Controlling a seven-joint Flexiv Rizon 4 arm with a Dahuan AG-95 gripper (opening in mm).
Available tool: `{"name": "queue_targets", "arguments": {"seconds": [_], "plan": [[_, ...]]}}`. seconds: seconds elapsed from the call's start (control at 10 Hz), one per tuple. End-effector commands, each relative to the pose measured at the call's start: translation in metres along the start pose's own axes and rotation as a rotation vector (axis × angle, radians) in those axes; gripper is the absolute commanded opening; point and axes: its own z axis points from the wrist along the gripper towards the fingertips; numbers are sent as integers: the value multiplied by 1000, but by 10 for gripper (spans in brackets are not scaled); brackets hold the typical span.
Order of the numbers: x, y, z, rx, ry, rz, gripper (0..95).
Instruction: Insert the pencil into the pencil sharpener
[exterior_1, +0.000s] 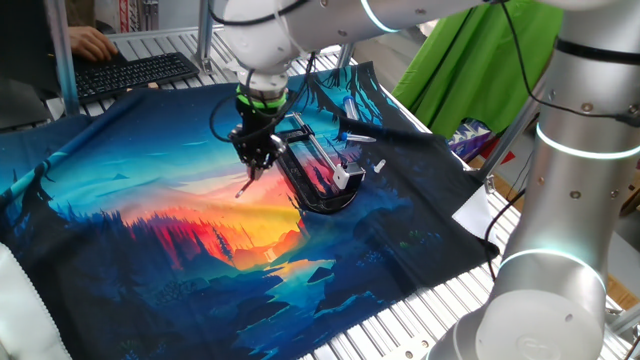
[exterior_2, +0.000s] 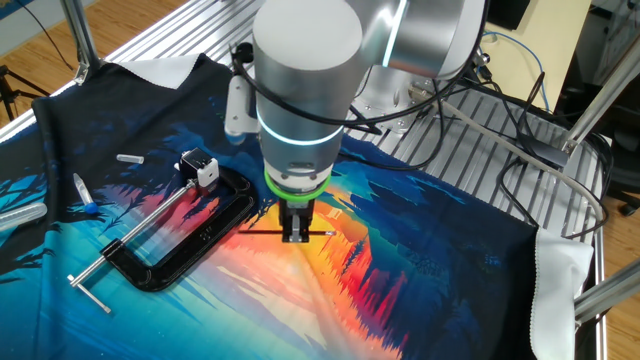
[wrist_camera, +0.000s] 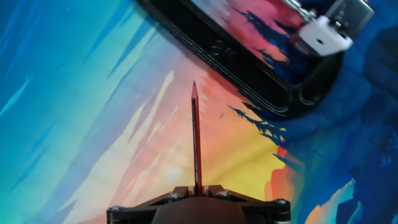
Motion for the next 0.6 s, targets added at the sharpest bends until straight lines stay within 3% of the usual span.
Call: {"name": "queue_targets", "arguments": {"seconds": [0.1, 0.6], "plan": [[4, -20, 6, -13, -11, 55, 0], [5, -43, 17, -21, -29, 204, 0]]}}
